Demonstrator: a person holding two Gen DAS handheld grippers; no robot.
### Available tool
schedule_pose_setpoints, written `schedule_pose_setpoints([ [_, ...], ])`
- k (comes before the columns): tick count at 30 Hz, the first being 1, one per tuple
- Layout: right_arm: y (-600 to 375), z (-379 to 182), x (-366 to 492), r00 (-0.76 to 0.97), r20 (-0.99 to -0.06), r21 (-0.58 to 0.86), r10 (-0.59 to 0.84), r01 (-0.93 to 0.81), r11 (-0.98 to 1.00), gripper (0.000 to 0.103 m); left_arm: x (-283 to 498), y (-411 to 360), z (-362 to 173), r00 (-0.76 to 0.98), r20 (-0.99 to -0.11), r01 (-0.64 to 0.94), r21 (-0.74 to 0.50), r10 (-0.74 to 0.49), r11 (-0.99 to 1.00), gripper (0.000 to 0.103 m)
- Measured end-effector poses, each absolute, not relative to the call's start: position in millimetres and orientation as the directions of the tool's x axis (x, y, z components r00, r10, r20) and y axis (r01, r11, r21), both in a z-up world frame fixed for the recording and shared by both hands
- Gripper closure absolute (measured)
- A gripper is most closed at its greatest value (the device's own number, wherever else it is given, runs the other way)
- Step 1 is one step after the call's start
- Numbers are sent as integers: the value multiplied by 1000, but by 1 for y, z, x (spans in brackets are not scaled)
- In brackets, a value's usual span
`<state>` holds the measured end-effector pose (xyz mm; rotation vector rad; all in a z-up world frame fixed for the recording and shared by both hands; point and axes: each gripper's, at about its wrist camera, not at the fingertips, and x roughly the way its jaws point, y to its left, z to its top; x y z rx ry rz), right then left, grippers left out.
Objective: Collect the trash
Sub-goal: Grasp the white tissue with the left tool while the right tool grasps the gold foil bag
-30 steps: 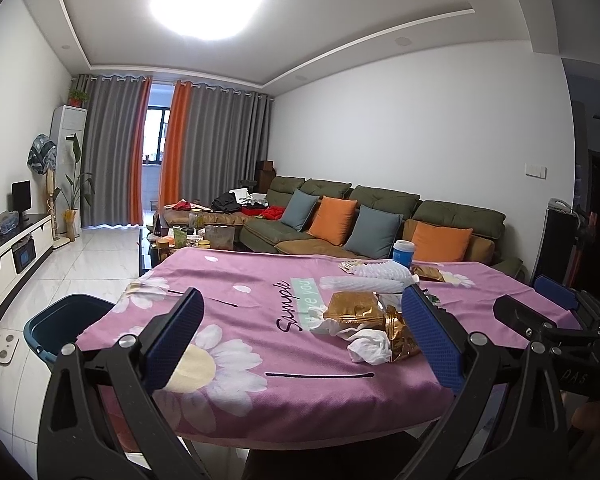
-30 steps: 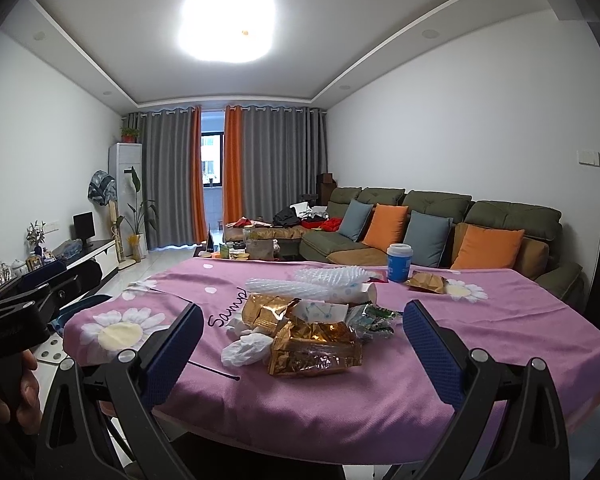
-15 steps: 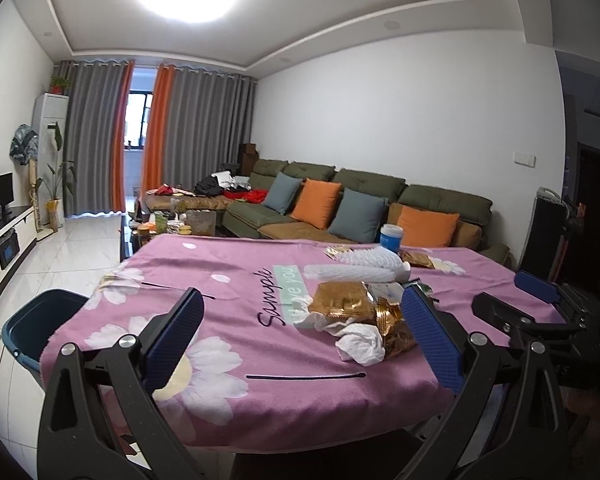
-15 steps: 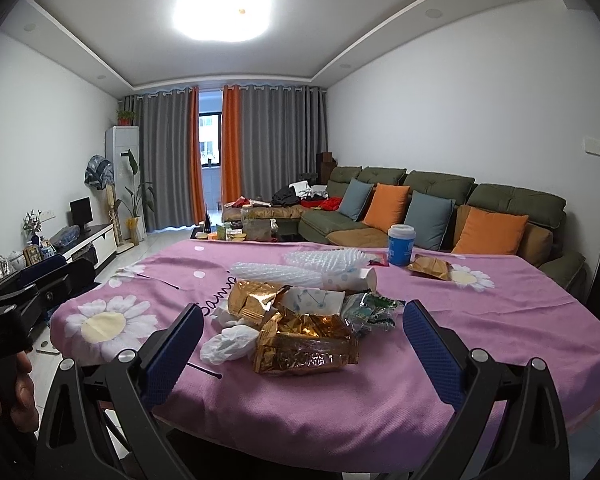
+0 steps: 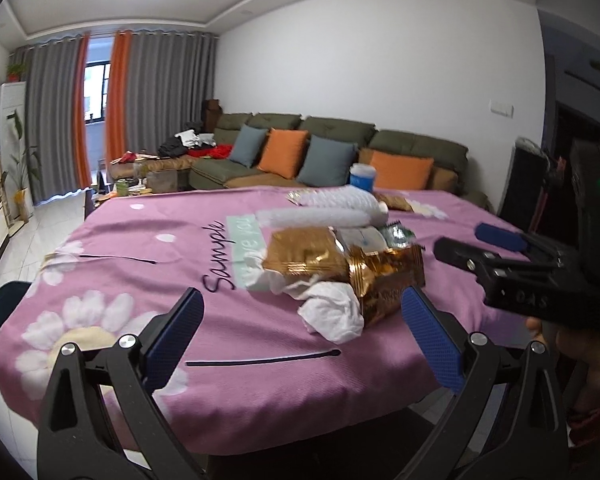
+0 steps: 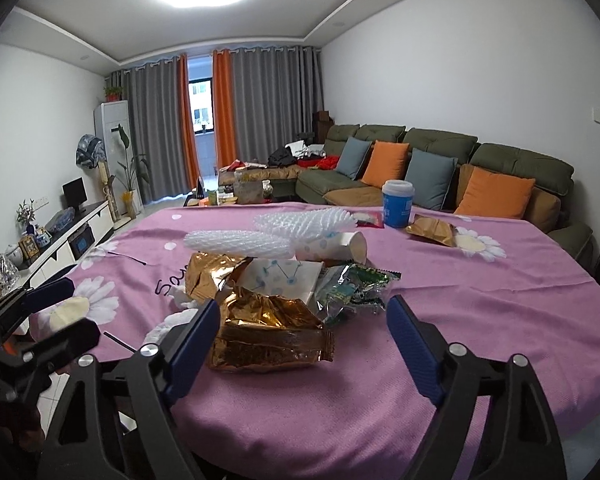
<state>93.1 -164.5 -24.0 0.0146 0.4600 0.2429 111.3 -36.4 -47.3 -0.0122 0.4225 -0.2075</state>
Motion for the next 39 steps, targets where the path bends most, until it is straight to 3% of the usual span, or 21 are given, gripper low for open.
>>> schedule_pose_setpoints([
  [7,-160,-33,118,831,-491,46,263,-277,960,37,141,-57,-70,847,-486,236,-18,-215,972,21],
  [9,-156,-35,124,822,-504,32,267,-291,956,46,150,-62,-76,837,-502,246,-8,-217,969,24],
  [15,-150,-42,141,795,-541,2,275,-325,946,59,169,-73,-89,819,-529,268,7,-224,963,36],
  [18,-146,-45,147,780,-561,-10,278,-342,940,71,175,-74,-95,806,-550,271,11,-221,962,47],
  [21,-144,-49,149,764,-580,-12,283,-355,935,77,182,-75,-99,794,-563,276,-2,-230,961,59],
  [23,-143,-50,149,759,-585,-10,287,-361,933,87,186,-75,-101,792,-567,272,-7,-228,962,72],
  [29,-143,-47,143,754,-581,4,307,-375,927,97,186,-69,-96,805,-544,262,-34,-237,965,97],
  [32,-144,-42,136,756,-577,6,309,-375,927,100,178,-65,-90,822,-520,256,-28,-233,966,102],
  [39,-146,-38,125,758,-581,1,298,-365,931,101,180,-60,-88,847,-501,199,-7,-176,980,101],
])
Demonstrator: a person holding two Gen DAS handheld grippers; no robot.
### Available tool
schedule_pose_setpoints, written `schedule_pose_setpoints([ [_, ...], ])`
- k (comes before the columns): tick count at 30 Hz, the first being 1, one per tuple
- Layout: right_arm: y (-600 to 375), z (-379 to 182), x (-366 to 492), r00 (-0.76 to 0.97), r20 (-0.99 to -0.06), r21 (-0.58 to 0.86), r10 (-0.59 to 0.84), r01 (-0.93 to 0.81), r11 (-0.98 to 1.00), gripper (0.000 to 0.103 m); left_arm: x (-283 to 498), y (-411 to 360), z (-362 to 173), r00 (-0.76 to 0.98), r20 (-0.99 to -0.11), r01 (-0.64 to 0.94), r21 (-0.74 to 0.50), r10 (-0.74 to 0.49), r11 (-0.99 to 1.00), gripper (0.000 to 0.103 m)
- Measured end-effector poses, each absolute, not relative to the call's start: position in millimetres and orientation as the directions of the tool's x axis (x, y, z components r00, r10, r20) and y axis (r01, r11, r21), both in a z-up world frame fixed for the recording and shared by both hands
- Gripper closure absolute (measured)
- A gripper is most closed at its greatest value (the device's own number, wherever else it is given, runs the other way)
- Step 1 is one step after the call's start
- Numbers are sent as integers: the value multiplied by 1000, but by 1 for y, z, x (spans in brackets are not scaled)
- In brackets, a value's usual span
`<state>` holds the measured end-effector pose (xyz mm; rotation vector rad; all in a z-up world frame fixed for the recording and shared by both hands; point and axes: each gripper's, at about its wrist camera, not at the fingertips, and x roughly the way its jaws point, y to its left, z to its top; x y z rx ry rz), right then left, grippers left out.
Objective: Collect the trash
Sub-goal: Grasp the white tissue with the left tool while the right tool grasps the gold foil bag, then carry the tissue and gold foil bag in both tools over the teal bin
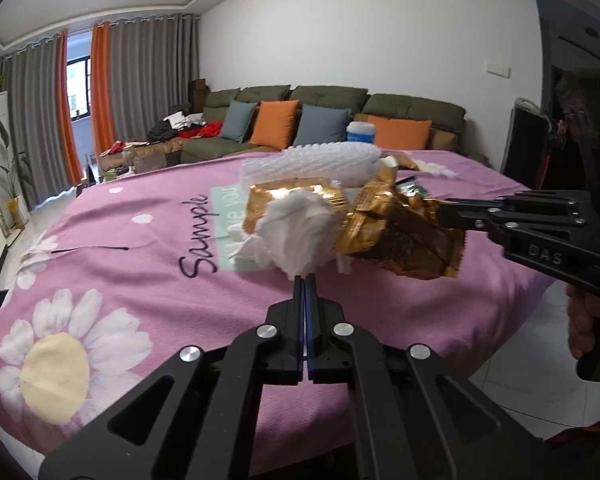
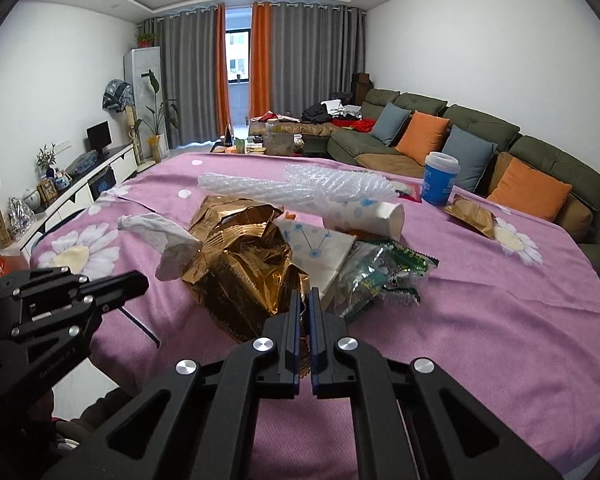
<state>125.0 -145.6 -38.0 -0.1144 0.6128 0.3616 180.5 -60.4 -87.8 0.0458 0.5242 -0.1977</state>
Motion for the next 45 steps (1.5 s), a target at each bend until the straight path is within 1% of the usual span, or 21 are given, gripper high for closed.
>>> schedule_pose_setpoints([
  [3,-144,-39,125,757,-585,-5,293,-365,931,101,178,-57,-81,869,-473,180,28,-146,983,99],
  [6,-143,-40,125,754,-587,0,294,-363,932,101,177,-59,-76,877,-458,190,49,-147,981,87],
  [7,-143,-39,124,753,-589,1,294,-363,932,101,176,-59,-75,879,-454,192,61,-144,979,77],
  [8,-143,-39,124,753,-589,1,293,-362,932,101,175,-61,-74,883,-448,193,76,-139,978,64],
  [10,-144,-39,124,752,-590,2,293,-361,933,101,171,-66,-71,898,-423,188,118,-122,975,56],
  [11,-145,-40,125,753,-590,3,291,-358,934,101,170,-69,-70,905,-411,184,145,-110,972,56],
  [14,-145,-41,125,748,-595,12,294,-357,934,101,169,-74,-66,913,-391,201,186,-116,962,58],
  [18,-148,-41,125,745,-597,18,297,-357,934,102,182,-80,-66,909,-396,231,214,-132,949,61],
  [19,-148,-41,124,746,-597,19,296,-356,934,102,184,-81,-67,906,-400,238,218,-136,946,72],
  [20,-149,-41,124,747,-596,20,295,-353,935,102,187,-81,-69,901,-410,250,219,-144,943,91],
  [21,-150,-41,123,748,-595,20,292,-350,937,102,191,-82,-71,893,-425,262,220,-149,940,98],
  [23,-152,-40,122,750,-595,21,289,-345,938,102,192,-83,-74,888,-431,273,216,-160,937,100],
  [26,-153,-37,120,753,-592,18,285,-341,940,103,186,-80,-71,892,-417,272,184,-176,944,101],
  [30,-155,-29,112,767,-577,18,282,-333,943,103,170,-66,-61,896,-393,268,109,-206,957,101],
  [35,-155,-10,100,791,-540,24,289,-329,944,103,144,-42,-43,912,-358,229,42,-200,972,101],
  [39,-147,5,95,796,-506,41,333,-364,931,103,121,-16,-29,935,-316,168,-1,-160,986,101],
  [45,-109,22,101,774,-456,48,440,-472,880,103,95,29,-8,966,-256,30,-16,-33,999,101],
])
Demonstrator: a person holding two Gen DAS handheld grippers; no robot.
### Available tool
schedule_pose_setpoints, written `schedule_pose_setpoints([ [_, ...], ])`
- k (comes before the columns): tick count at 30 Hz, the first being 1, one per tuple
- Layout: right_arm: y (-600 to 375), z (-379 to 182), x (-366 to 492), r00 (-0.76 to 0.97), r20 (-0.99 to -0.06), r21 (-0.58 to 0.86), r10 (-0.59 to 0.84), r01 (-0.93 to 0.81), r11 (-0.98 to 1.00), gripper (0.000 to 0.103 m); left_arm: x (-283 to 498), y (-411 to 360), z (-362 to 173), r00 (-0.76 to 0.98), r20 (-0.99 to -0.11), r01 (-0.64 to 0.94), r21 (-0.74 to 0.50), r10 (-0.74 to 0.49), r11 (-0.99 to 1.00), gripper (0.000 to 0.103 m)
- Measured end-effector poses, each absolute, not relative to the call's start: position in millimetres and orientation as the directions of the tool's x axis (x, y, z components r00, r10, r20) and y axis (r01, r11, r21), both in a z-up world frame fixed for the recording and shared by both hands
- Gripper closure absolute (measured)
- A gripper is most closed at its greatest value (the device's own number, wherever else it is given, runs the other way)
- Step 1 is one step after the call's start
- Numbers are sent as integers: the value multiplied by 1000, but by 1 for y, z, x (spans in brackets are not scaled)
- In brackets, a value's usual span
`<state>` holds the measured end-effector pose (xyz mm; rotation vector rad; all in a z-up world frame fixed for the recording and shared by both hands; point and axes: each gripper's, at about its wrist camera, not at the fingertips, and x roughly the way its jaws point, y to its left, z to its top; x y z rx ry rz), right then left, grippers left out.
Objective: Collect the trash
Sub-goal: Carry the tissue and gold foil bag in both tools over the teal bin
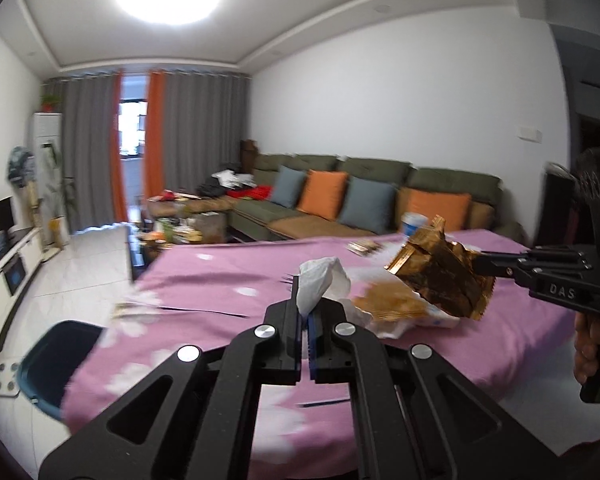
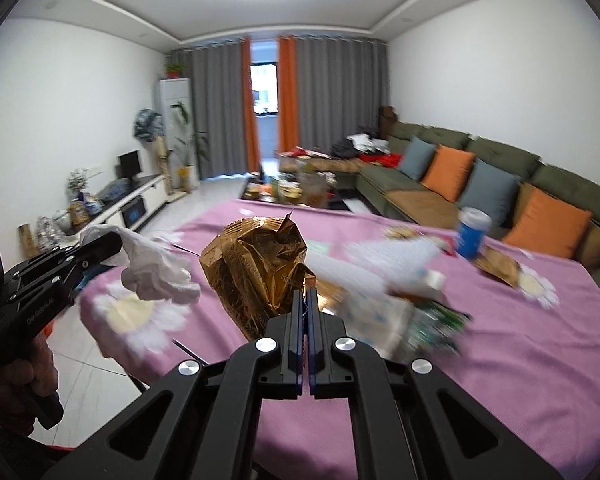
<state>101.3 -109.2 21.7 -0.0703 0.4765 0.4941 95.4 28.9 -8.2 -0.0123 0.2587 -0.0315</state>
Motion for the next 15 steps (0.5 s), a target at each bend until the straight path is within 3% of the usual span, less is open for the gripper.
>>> schedule_pose_setpoints([
  [6,-49,33,120,692,-439,60,574,-614,787,102,76,93,3,962,-226,-162,-22,153,987,101],
  [15,59,41,155,531,-459,100,712,-766,635,102,50,213,7,896,-268,-393,-112,354,913,101],
])
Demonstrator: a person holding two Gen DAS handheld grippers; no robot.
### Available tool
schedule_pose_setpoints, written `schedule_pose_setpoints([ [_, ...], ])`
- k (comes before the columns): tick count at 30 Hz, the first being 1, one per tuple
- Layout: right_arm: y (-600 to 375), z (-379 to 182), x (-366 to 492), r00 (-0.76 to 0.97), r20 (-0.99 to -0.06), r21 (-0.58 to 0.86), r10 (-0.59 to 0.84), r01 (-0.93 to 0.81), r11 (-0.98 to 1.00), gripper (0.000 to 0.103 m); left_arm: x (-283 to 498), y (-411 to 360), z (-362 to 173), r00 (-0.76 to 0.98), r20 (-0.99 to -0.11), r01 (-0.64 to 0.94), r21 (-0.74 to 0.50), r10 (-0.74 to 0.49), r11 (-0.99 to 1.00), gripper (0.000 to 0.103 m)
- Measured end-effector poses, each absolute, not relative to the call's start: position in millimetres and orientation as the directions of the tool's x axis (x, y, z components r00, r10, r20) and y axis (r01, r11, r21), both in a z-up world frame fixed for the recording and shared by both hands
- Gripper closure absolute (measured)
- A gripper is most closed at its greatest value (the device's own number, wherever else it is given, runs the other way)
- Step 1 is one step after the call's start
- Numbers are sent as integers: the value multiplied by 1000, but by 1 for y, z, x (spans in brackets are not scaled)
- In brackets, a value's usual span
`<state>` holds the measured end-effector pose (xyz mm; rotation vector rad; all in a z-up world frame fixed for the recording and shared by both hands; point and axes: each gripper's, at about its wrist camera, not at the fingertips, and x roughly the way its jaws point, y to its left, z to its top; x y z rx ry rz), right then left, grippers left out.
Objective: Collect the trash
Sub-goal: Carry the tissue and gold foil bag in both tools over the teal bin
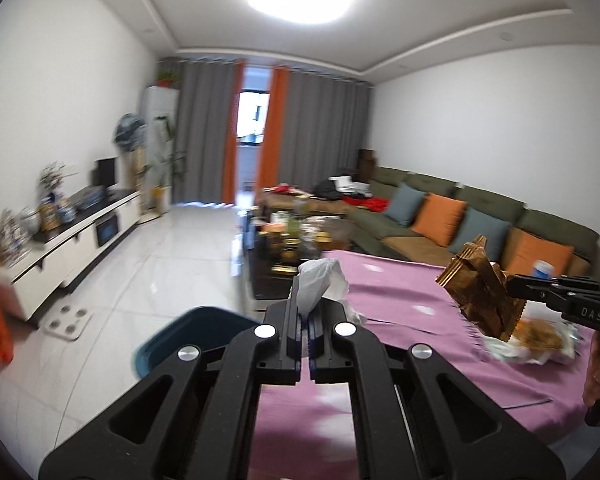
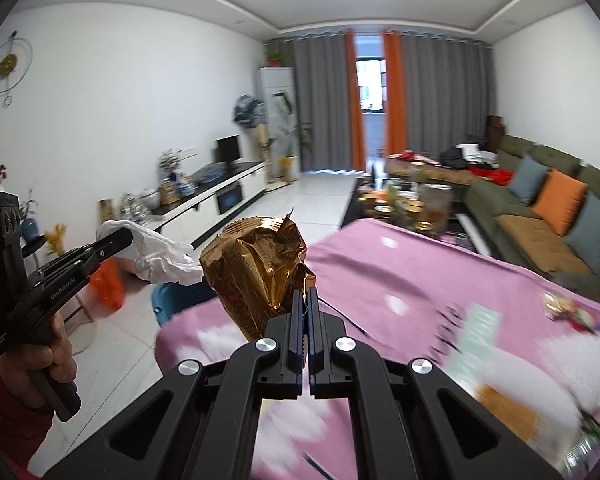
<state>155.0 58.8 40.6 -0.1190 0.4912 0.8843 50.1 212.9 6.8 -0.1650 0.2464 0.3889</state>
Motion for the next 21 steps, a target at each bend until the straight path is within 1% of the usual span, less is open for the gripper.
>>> schedule_pose_setpoints([
  [5,128,42,171,437,-484,122,759,-825,552,102,34,265,4,854,-298,-477,-119,427,871,101],
  [9,172,39,183,376,-511,148,773,-847,511,102,24,302,0,829,-327,-517,-135,454,845,101],
  [15,236,29,193,319,-561,159,764,-864,478,102,28,347,-15,806,-384,-543,-177,451,821,100],
  [19,280,15,206,287,-613,164,736,-865,474,102,60,365,-39,788,-457,-547,-214,411,810,100],
  [21,299,7,209,276,-644,159,713,-864,477,102,78,366,-51,772,-489,-553,-203,406,808,100],
])
